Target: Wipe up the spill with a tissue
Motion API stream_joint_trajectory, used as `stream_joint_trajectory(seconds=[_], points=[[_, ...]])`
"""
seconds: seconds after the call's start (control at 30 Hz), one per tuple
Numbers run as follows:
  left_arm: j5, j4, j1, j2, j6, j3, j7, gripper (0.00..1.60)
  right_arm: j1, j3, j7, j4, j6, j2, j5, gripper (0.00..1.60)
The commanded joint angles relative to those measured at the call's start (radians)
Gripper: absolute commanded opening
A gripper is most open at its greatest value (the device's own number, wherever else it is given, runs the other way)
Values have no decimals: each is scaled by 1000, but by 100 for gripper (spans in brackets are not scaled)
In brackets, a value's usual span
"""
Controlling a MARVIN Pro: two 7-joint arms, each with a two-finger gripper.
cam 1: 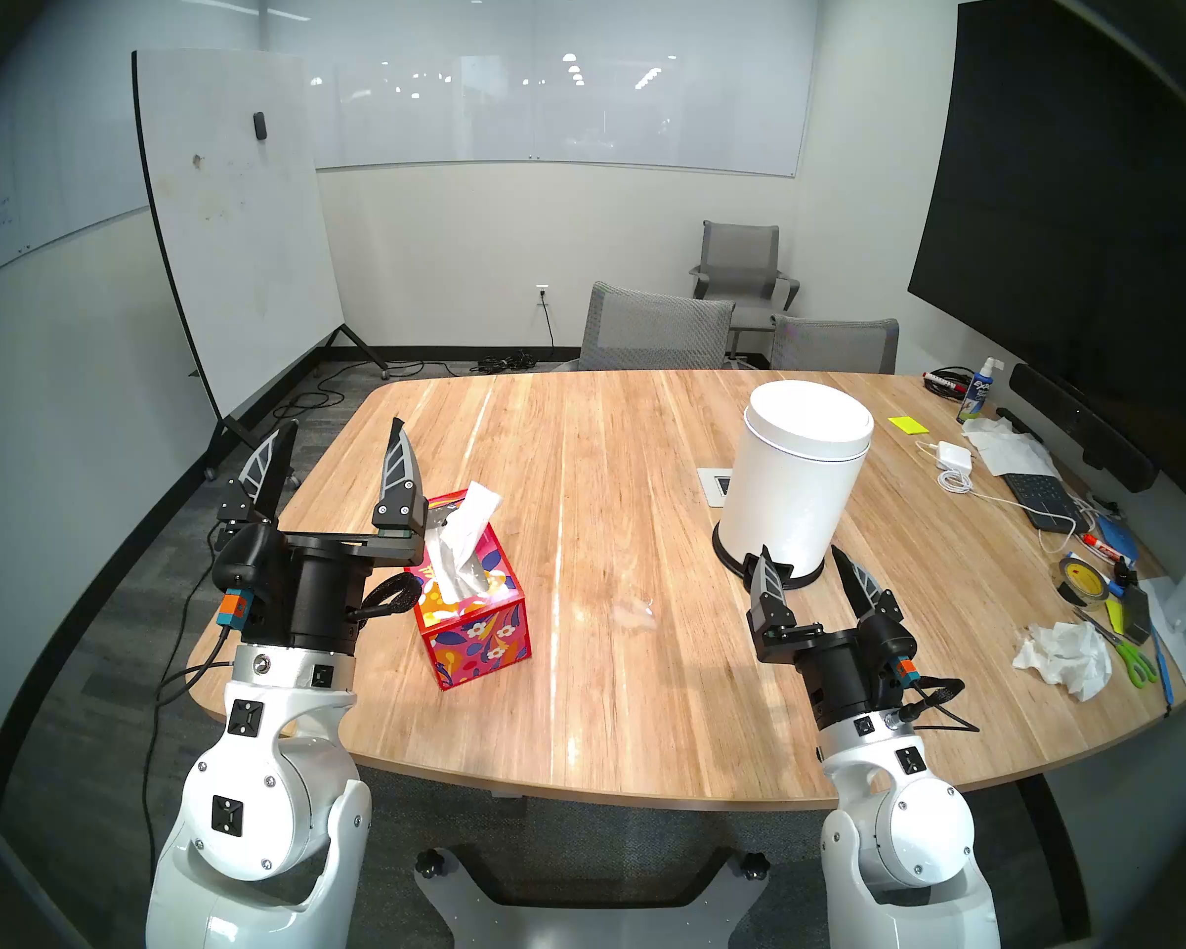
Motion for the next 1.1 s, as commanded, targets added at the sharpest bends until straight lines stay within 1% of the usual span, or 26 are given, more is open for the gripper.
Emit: stream_joint_trajectory(seconds=[0.0,1.03,1.07], points=[[0,-17,2,-2,-2,-1,2,160,2,0,1,-19,-2,1,0,160],[0,-17,2,-2,-2,-1,1,160,2,0,2,-19,-2,1,-1,160],[9,-15,2,-3,-10,-1,3,160,2,0,2,-19,-2,1,-1,160]])
